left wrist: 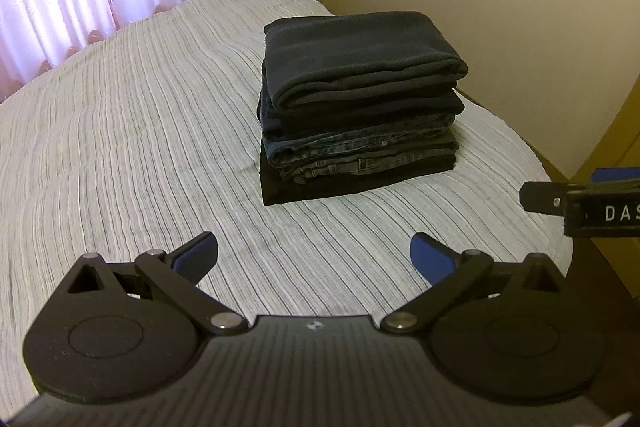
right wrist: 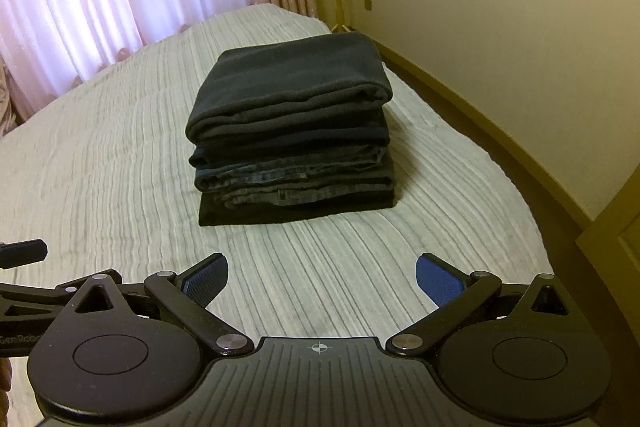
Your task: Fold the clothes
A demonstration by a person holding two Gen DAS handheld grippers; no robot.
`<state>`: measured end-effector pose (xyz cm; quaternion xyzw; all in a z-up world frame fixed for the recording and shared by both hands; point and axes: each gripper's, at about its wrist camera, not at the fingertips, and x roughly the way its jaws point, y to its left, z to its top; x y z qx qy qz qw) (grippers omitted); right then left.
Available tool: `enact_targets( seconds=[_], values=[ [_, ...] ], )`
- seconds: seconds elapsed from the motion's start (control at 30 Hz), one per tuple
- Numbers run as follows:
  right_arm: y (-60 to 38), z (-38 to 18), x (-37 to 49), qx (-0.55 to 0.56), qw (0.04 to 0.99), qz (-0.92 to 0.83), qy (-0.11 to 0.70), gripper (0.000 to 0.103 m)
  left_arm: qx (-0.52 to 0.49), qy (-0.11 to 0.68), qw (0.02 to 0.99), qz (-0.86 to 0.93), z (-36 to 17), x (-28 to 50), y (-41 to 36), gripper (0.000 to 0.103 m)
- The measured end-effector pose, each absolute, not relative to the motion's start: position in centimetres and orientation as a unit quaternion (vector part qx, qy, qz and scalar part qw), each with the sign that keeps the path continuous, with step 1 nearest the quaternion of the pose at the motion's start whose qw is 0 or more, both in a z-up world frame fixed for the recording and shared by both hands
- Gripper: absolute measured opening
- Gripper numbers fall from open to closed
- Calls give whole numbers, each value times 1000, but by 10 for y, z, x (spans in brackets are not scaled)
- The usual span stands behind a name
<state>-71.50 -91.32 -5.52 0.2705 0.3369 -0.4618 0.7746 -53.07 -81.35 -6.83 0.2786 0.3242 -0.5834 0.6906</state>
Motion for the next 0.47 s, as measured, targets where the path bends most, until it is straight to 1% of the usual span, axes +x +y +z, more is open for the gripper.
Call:
enact_targets(
  seconds=[0.47],
  values=[
    [-919, -57, -717, 272, 777, -454, 340, 103, 274, 322, 692, -585, -70, -537, -820, 101]
  ],
)
